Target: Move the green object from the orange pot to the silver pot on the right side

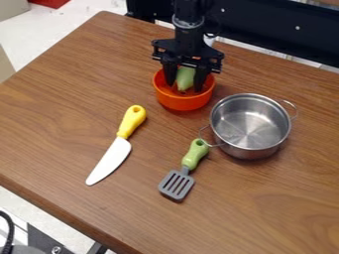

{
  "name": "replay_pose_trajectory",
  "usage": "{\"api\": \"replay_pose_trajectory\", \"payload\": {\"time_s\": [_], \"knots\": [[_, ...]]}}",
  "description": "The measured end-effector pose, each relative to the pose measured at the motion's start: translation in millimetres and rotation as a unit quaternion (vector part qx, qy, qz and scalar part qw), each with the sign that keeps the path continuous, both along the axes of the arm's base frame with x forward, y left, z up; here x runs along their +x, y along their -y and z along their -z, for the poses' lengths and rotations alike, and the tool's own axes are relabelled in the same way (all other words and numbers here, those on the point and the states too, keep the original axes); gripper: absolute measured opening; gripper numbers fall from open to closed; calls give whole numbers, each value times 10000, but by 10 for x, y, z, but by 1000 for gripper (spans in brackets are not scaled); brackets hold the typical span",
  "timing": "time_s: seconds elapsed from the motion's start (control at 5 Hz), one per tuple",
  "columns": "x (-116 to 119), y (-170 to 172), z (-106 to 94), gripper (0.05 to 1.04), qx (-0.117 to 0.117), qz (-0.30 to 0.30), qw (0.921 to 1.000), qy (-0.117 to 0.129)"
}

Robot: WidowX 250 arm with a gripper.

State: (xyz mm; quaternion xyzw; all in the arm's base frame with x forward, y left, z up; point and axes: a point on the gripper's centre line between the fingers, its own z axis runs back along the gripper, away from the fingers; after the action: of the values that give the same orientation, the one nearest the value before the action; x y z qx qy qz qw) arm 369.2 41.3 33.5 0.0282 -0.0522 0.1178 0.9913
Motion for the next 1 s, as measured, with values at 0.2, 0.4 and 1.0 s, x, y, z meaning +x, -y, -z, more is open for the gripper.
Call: {"api": "replay_pose_trajectory", "payload": {"time_s": [0.2, 0.4, 1.0], "knots": [[49, -24, -110, 640, -136, -203, 9997, -24], [84, -61, -211, 640, -204, -352, 9992, -15], [-226, 320, -688, 640, -563, 24, 9984, -49]]}}
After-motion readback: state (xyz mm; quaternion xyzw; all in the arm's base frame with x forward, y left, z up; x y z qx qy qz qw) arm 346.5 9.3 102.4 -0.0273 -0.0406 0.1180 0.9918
